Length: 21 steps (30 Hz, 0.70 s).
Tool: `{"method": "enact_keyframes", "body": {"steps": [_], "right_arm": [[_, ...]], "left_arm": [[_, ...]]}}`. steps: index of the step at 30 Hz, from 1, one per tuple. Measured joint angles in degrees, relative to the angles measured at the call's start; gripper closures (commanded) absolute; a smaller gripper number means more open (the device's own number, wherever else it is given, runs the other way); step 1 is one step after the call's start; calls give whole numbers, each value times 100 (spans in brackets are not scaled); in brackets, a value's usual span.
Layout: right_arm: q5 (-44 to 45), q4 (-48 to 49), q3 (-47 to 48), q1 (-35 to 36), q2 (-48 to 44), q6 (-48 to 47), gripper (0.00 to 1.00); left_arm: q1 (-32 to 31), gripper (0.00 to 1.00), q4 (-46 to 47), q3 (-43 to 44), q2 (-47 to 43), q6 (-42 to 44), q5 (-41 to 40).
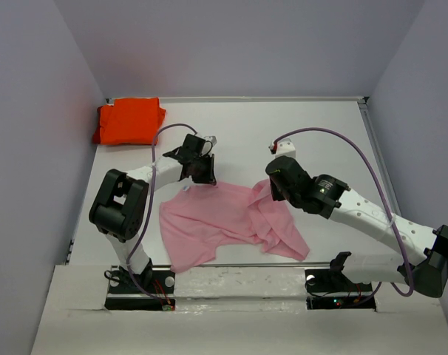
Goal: Fold and stack the t-shirts
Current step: Flatten out the tshirt
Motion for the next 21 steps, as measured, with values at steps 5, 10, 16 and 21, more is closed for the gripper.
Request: {"method": "enact_keyframes", "body": {"steps": [5, 10, 16, 21], "right_arm": [[-9, 0, -15, 0, -26, 15, 100], [-13, 0, -26, 0, -153, 20, 100], [22, -7, -24, 0, -560, 2, 100], [164, -42, 33, 0, -745, -24, 100]], "left_arm": [[0, 100, 2, -11, -7, 15, -26], [2, 100, -238, 98, -164, 70, -225], [4, 100, -1084, 1554, -673, 238, -776], [48, 100, -1180, 2782, -1569, 372, -1340]]}}
